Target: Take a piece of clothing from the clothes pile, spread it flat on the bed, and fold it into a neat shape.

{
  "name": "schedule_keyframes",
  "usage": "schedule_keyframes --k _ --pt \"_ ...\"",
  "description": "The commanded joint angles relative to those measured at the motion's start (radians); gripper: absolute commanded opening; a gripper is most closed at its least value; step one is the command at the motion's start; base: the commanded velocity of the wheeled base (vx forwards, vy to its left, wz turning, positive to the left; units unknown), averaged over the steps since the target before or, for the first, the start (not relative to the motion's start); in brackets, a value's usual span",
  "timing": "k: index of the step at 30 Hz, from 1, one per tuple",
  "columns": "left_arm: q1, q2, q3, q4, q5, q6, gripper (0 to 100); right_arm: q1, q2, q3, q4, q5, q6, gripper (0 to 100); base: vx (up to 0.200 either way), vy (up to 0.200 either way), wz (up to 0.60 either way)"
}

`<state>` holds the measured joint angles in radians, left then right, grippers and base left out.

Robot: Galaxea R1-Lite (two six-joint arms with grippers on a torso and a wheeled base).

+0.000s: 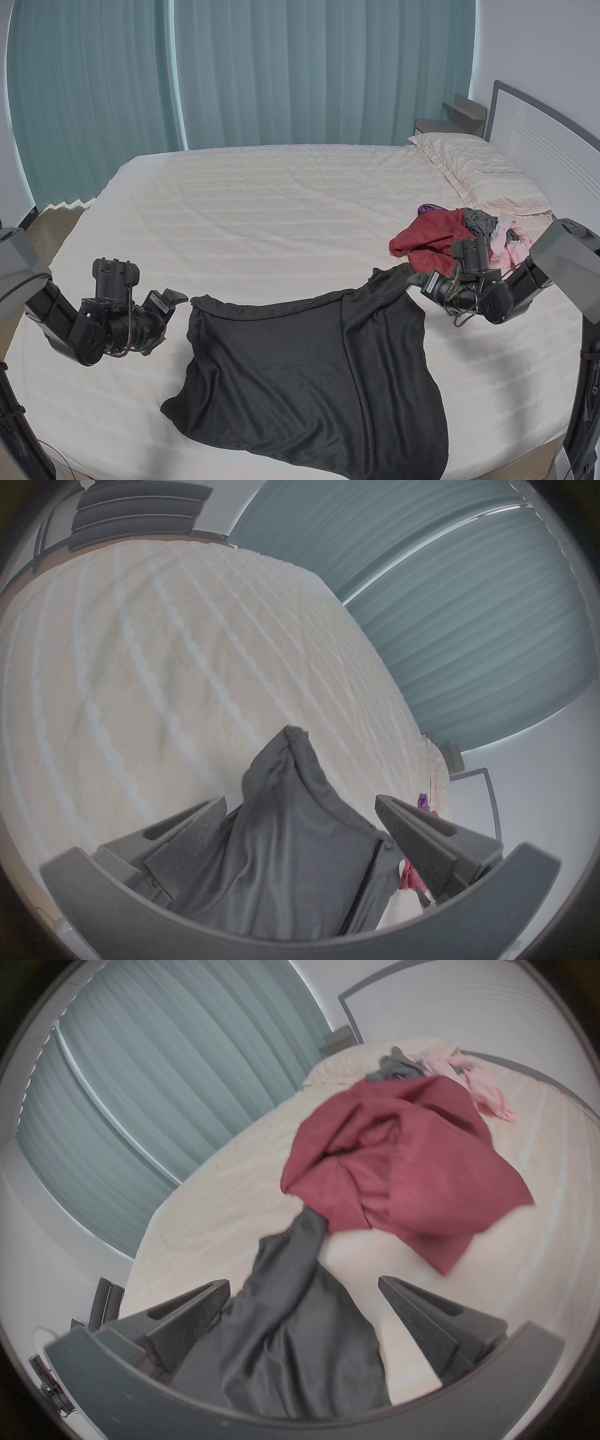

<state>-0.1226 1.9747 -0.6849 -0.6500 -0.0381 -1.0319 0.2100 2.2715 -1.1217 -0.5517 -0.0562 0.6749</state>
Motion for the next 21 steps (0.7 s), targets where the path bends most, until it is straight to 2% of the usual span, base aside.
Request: schedule_keyframes --k 1,4,8,16,21 --pt "0.0 -0.194 0.255 -0.008 -0.098 -0.002 100 0.043 -0.273 0.427 -0.132 0.045 0.092 100 0.0 0.0 0.0" --pt "-0.006 -0.201 0.317 -0.008 -0.115 -0.007 100 0.062 -0.331 0.577 -0.215 0.052 0.117 100 0.0 0.0 0.0" --pt "-0.008 -0.194 0.346 -0.005 -0.115 -0.011 100 0.077 -0.345 0.695 -0.289 0.093 0.18 100 -0.2 0.0 0.0" --pt "-0.008 -0.123 0.352 -0.005 -0.118 -0.019 100 0.075 -0.303 0.813 -0.407 0.145 0.187 100 -0.2 0.0 0.0" --pt "-0.008 -0.063 0.349 -0.008 -0.117 -0.019 100 0.072 -0.27 0.821 -0.43 0.147 0.184 100 0.0 0.0 0.0"
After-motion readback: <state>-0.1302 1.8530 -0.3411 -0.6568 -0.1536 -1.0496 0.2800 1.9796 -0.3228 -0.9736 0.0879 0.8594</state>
